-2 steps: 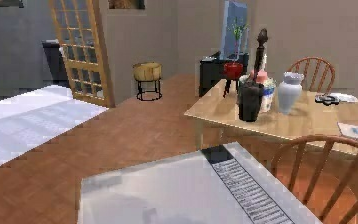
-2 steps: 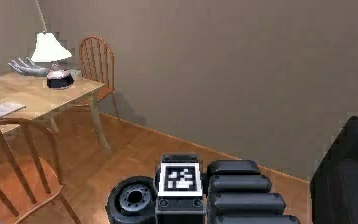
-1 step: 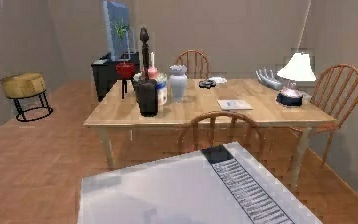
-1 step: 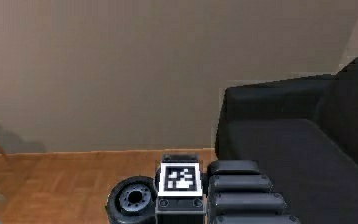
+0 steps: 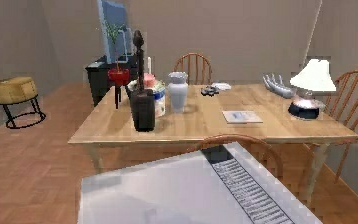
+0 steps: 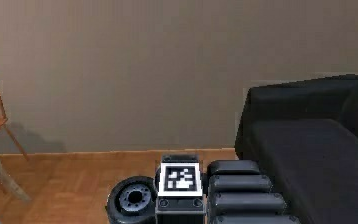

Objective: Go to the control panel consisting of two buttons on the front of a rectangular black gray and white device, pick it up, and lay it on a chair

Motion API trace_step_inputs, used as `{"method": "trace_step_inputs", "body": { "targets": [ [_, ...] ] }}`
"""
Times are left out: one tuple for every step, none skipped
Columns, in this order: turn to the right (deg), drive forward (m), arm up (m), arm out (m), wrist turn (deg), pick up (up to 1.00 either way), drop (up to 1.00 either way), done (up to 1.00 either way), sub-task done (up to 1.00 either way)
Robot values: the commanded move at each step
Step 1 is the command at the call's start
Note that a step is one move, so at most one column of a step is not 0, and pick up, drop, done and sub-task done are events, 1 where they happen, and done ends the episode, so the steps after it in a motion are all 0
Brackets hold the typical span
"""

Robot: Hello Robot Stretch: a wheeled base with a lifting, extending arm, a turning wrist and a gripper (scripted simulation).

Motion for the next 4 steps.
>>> {"method": "trace_step_inputs", "body": {
  "targets": [
    [-45.0, 0.0, 0.0, 0.0, 0.0, 0.0, 0.0, 0.0, 0.0],
    [-3.0, 0.0, 0.0, 0.0, 0.0, 0.0, 0.0, 0.0, 0.0],
    [0.0, 0.35, 0.0, 0.0, 0.0, 0.0, 0.0, 0.0, 0.0],
    [-45.0, 0.0, 0.0, 0.0, 0.0, 0.0, 0.0, 0.0, 0.0]
  ]
}}
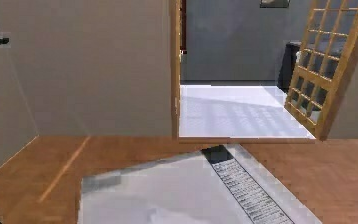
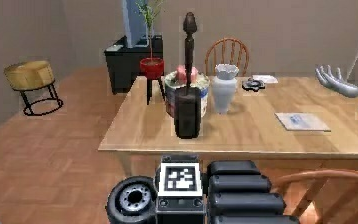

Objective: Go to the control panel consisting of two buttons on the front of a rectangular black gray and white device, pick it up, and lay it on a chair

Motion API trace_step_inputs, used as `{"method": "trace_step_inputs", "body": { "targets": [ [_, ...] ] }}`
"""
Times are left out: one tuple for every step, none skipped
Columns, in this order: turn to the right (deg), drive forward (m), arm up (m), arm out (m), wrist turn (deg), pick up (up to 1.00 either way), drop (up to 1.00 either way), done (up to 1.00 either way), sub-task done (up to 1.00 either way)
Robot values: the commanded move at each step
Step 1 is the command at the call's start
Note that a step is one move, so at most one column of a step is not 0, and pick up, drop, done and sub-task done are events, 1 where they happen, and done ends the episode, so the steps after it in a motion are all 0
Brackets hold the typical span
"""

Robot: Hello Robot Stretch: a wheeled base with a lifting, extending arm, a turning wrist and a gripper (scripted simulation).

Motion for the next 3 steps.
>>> {"method": "trace_step_inputs", "body": {
  "targets": [
    [-3.0, 0.0, 0.0, 0.0, 0.0, 0.0, 0.0, 0.0, 0.0],
    [39.0, 0.0, 0.0, 0.0, 0.0, 0.0, 0.0, 0.0, 0.0],
    [0.0, 0.0, 0.0, 0.48, 0.0, 0.0, 0.0, 0.0, 0.0]
  ]
}}
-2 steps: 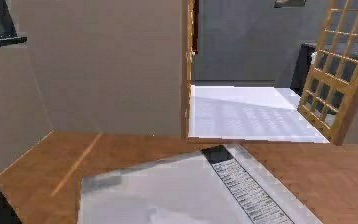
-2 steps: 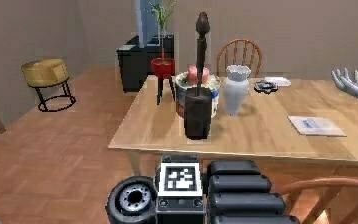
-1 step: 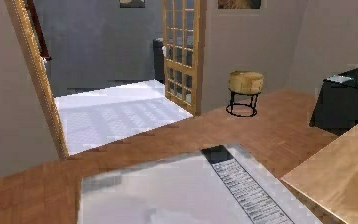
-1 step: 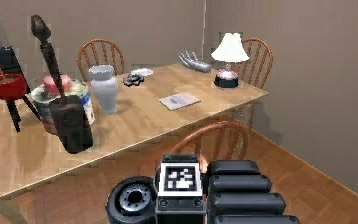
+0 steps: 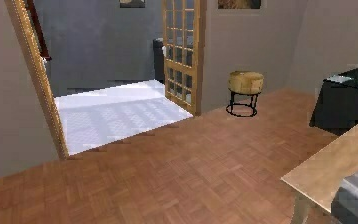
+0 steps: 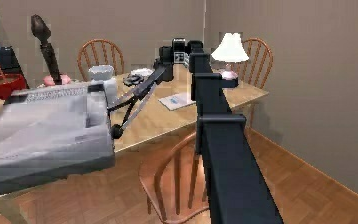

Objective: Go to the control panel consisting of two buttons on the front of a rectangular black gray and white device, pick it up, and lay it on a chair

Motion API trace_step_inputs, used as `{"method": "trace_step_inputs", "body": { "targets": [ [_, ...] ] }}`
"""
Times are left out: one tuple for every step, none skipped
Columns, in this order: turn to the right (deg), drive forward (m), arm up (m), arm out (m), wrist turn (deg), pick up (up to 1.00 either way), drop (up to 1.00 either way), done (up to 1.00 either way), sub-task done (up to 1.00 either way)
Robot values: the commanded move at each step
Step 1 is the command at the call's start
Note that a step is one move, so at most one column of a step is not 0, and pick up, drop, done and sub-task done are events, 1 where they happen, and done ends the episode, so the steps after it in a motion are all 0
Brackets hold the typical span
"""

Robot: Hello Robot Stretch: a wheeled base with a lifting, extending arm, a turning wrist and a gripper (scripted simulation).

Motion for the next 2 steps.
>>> {"method": "trace_step_inputs", "body": {
  "targets": [
    [0.0, 0.0, 0.0, 0.0, 45.0, 0.0, 0.0, 0.0, 0.0],
    [0.0, 0.0, 0.0, 0.0, 45.0, 0.0, 0.0, 0.0, 0.0]
  ]
}}
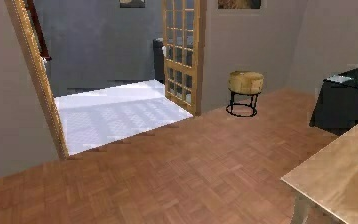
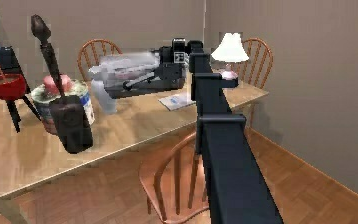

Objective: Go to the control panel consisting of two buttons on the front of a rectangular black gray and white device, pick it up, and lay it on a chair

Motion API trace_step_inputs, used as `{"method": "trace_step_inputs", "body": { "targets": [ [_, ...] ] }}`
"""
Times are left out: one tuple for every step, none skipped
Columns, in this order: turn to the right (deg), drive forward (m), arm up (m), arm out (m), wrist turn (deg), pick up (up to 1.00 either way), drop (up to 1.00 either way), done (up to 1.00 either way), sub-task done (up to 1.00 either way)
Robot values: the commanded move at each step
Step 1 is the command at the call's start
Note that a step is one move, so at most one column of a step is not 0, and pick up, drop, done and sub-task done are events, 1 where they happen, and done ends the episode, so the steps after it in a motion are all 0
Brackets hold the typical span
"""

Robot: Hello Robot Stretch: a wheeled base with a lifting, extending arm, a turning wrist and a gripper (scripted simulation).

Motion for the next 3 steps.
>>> {"method": "trace_step_inputs", "body": {
  "targets": [
    [0.0, 0.0, 0.0, 0.0, 36.0, 0.0, 0.0, 0.0, 0.0],
    [0.0, 0.0, -0.26, 0.0, 0.0, 0.0, 0.0, 0.0, 0.0],
    [0.0, 0.0, -0.5, 0.0, 0.0, 0.0, 0.0, 0.0, 0.0]
  ]
}}
